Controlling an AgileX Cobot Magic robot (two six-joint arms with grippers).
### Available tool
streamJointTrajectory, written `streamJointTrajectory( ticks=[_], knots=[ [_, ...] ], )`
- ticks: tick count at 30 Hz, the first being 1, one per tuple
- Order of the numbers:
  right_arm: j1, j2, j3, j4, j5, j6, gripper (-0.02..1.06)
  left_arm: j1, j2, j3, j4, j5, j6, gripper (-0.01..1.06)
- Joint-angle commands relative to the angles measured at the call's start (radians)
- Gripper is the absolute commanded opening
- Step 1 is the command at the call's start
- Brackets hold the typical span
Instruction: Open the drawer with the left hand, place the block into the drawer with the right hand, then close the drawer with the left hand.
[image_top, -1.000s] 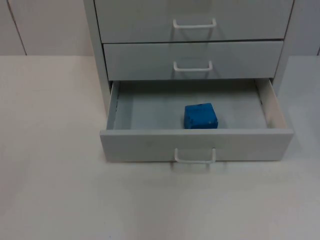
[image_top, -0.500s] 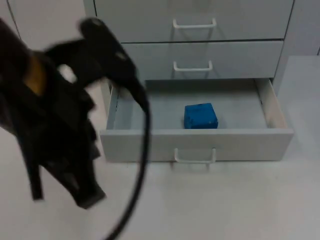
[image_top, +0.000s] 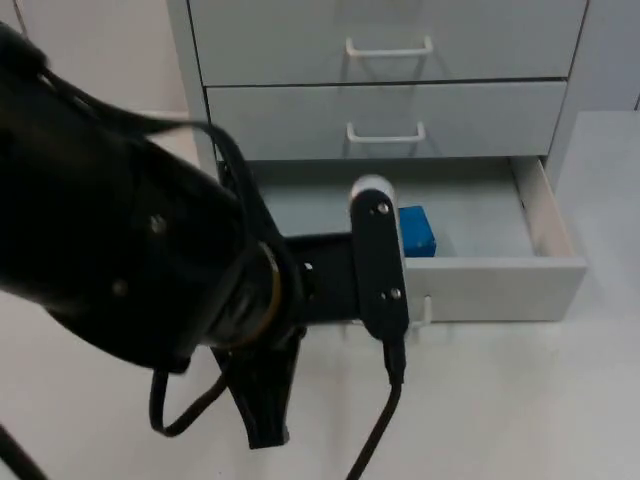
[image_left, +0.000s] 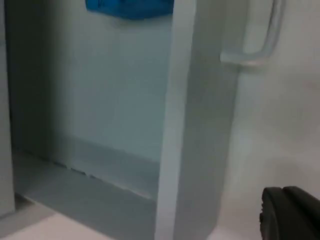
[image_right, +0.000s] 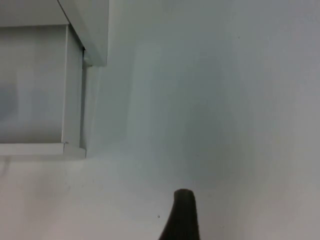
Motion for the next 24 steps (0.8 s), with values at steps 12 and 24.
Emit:
streamJointTrajectory(
  ticks=[12, 24],
  knots=[
    [0.002, -0.010, 0.003, 0.006, -0.016, 0.003, 0.65, 0.008, 0.128, -0.096, 0.233, 0.004, -0.112, 0.00],
    [0.002, -0.010, 0.003, 0.006, -0.018, 0.003, 0.65, 0.121, 0.205, -0.226, 0.313, 0.002, -0.224, 0.00]
  ],
)
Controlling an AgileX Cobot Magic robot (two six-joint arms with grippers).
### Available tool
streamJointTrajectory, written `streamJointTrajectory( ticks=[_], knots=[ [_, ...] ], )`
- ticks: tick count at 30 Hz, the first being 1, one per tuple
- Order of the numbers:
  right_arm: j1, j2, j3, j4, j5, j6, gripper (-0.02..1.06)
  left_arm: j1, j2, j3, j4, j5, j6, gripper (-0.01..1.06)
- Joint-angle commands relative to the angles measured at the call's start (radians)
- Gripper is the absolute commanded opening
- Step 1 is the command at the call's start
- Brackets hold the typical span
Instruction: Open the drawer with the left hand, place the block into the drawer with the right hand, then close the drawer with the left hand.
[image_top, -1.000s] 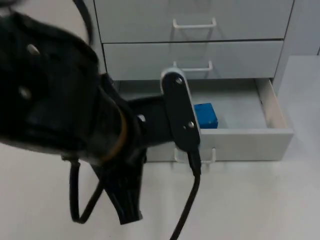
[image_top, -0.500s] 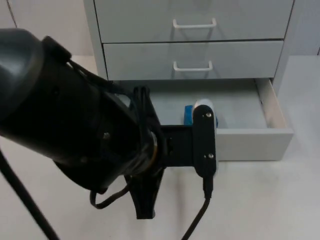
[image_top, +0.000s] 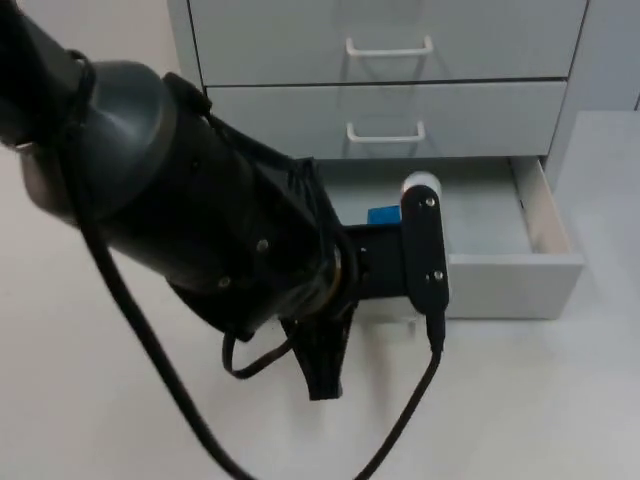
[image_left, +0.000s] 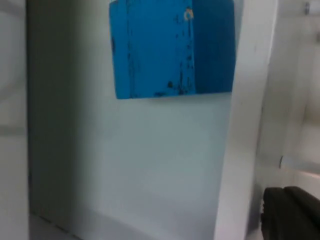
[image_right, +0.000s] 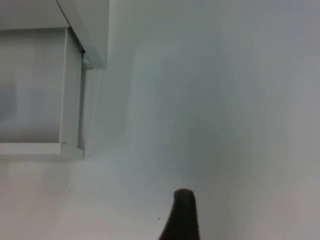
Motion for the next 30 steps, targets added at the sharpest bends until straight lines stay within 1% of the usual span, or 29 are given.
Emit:
streamJointTrajectory(
  ticks=[1, 5, 6, 10, 11, 13, 18, 21, 23, 25, 29, 30],
  knots=[
    [0.002, -0.010, 0.003, 0.006, -0.011, 0.001, 0.65, 0.039, 0.006, -0.044, 0.023, 0.055, -0.023, 0.00],
    [0.002, -0.010, 0.003, 0.006, -0.015, 0.001, 0.65, 0.074, 0.028, -0.117, 0.023, 0.048, -0.023, 0.00],
    [0.002, -0.010, 0.003, 0.006, -0.015, 0.001, 0.65, 0.074, 0.028, -0.117, 0.023, 0.048, -0.023, 0.00],
    [0.002, -0.010, 0.003, 0.006, -0.016, 0.004, 0.65, 0.117, 0.064, -0.195, 0.023, 0.038, -0.023, 0.00],
    [0.002, -0.010, 0.003, 0.006, -0.016, 0.004, 0.65, 0.117, 0.064, -0.195, 0.023, 0.038, -0.023, 0.00],
    [0.002, -0.010, 0.003, 0.006, -0.016, 0.004, 0.65, 0.144, 0.093, -0.234, 0.023, 0.019, -0.025, 0.00],
    [0.002, -0.010, 0.003, 0.008, -0.016, 0.003, 0.65, 0.167, 0.147, -0.303, 0.023, 0.003, -0.024, 0.00],
    [0.002, -0.010, 0.003, 0.024, -0.024, 0.003, 0.65, 0.176, 0.191, -0.365, 0.023, 0.024, -0.024, 0.00],
    [0.002, -0.010, 0.003, 0.024, -0.024, 0.003, 0.65, 0.178, 0.201, -0.379, 0.023, 0.033, -0.024, 0.00],
    [0.002, -0.010, 0.003, 0.024, -0.024, 0.003, 0.65, 0.178, 0.214, -0.389, 0.023, 0.076, -0.036, 0.00],
    [0.002, -0.010, 0.003, 0.024, -0.024, 0.003, 0.65, 0.175, 0.207, -0.389, 0.023, 0.082, -0.043, 0.00],
    [0.002, -0.010, 0.003, 0.024, -0.024, 0.003, 0.65, 0.166, 0.195, -0.389, -0.046, 0.082, -0.027, 0.00]
  ],
)
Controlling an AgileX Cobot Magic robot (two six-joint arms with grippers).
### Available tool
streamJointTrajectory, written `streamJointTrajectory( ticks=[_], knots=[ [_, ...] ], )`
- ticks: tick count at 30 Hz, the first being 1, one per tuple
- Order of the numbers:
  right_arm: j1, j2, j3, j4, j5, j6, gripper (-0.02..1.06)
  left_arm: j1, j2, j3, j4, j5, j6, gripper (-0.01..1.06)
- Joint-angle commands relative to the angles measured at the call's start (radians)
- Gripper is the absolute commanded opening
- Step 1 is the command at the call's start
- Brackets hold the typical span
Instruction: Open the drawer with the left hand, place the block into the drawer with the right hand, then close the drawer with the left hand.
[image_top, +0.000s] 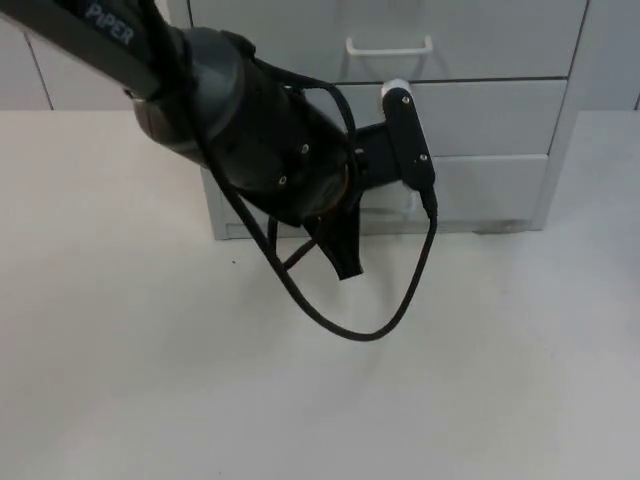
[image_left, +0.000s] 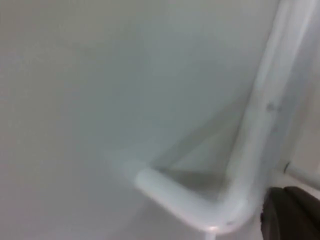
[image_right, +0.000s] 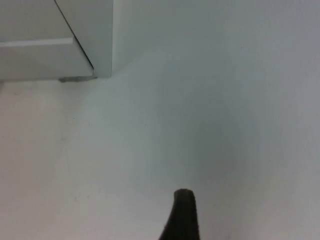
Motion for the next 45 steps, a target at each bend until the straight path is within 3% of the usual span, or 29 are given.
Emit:
streamJointTrajectory(
  ticks=[1, 5, 6, 7, 10, 11, 12, 15, 17, 18, 20, 26, 31, 35, 36, 41, 42, 45],
  knots=[
    [0.002, -0.010, 0.003, 0.006, -0.006, 0.003, 0.65, 0.000, -0.021, -0.019, -0.049, 0.068, -0.004, 0.00],
    [0.002, -0.010, 0.003, 0.003, -0.006, 0.003, 0.65, -0.060, -0.092, 0.025, -0.330, 0.056, 0.206, 0.00],
    [0.002, -0.010, 0.003, 0.003, -0.008, 0.003, 0.65, -0.085, -0.124, 0.043, -0.460, 0.054, 0.308, 0.00],
    [0.002, -0.010, 0.003, 0.003, -0.008, 0.003, 0.65, -0.085, -0.124, 0.043, -0.460, 0.054, 0.308, 0.00],
    [0.002, -0.010, 0.003, 0.003, -0.013, -0.001, 0.65, -0.140, -0.204, 0.088, -0.794, 0.058, 0.574, 0.00],
    [0.002, -0.010, 0.003, 0.003, -0.013, -0.001, 0.65, -0.140, -0.204, 0.088, -0.794, 0.058, 0.574, 0.00],
    [0.002, -0.010, 0.003, 0.003, -0.013, -0.001, 0.65, -0.151, -0.228, 0.099, -0.893, 0.060, 0.647, 0.00],
    [0.002, -0.010, 0.003, 0.003, -0.013, -0.001, 0.65, -0.162, -0.308, 0.103, -1.308, 0.105, 0.984, 0.00],
    [0.002, -0.010, 0.003, 0.003, -0.013, -0.001, 0.65, -0.162, -0.318, 0.103, -1.369, 0.113, 1.038, 0.00],
    [0.002, -0.010, 0.003, 0.003, -0.013, -0.001, 0.65, -0.154, -0.344, 0.103, -1.510, 0.137, 1.169, 0.00],
    [0.002, -0.010, 0.003, 0.003, -0.013, -0.001, 0.65, -0.149, -0.365, 0.103, -1.616, 0.163, 1.249, 0.00],
    [0.002, -0.010, 0.003, 0.003, -0.013, -0.001, 0.65, -0.124, -0.401, 0.110, -1.654, 0.206, 1.249, 0.00],
    [0.002, -0.010, 0.003, 0.006, -0.006, -0.001, 0.65, -0.042, -0.469, 0.167, -1.741, 0.198, 1.249, 0.00],
    [0.002, -0.010, 0.003, 0.008, -0.006, -0.001, 0.65, 0.099, -0.556, 0.261, -1.798, 0.196, 1.249, 0.00],
    [0.002, -0.010, 0.003, 0.008, -0.006, -0.001, 0.65, 0.099, -0.556, 0.261, -1.798, 0.196, 1.249, 0.00],
    [0.002, -0.010, 0.003, 0.012, -0.006, -0.001, 0.65, 0.316, -0.679, 0.370, -1.878, 0.187, 1.249, 0.00],
    [0.002, -0.010, 0.003, 0.012, -0.006, -0.001, 0.65, 0.316, -0.679, 0.370, -1.878, 0.187, 1.249, 0.00],
    [0.002, -0.010, 0.003, 0.012, -0.006, -0.001, 0.65, 0.467, -0.756, 0.427, -1.947, 0.189, 1.248, 0.00]
  ],
)
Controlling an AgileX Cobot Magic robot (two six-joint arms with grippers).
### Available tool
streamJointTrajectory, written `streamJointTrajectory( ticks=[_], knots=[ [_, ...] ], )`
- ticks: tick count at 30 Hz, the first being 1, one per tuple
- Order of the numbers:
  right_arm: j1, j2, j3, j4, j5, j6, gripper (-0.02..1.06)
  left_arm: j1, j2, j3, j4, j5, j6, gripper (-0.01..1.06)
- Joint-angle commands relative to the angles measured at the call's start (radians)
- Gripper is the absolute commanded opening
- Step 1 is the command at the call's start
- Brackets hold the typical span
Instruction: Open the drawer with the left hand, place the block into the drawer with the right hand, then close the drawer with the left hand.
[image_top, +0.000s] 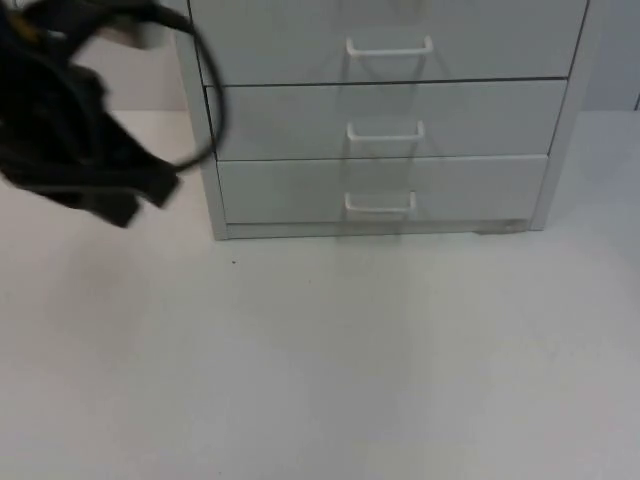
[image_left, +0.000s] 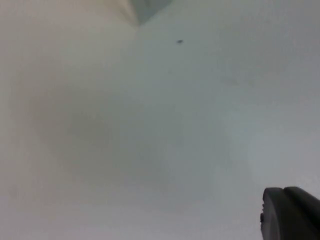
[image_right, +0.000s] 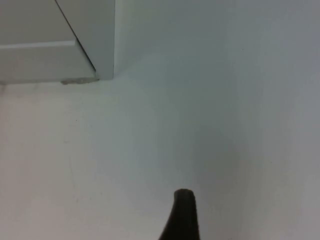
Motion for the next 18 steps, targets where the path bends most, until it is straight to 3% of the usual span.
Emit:
streamJointTrajectory(
  ticks=[1, 2, 6, 10, 18],
  knots=[
    [0.002, -0.010, 0.003, 0.003, -0.002, 0.001, 0.65, 0.130, -0.076, 0.049, -0.105, -0.003, -0.003, 0.00],
    [0.002, -0.010, 0.003, 0.003, -0.002, 0.001, 0.65, 0.130, -0.076, 0.049, -0.105, -0.003, -0.003, 0.00],
    [0.002, -0.010, 0.003, 0.003, -0.002, 0.001, 0.65, 0.274, -0.147, 0.076, -0.152, 0.016, -0.003, 0.00],
    [0.002, -0.010, 0.003, 0.003, -0.002, 0.001, 0.65, 0.340, -0.196, 0.076, -0.156, 0.049, -0.003, 0.00],
    [0.002, -0.010, 0.003, 0.003, -0.002, 0.001, 0.65, 0.375, -0.286, 0.076, -0.176, 0.062, -0.003, 0.00]
  ],
)
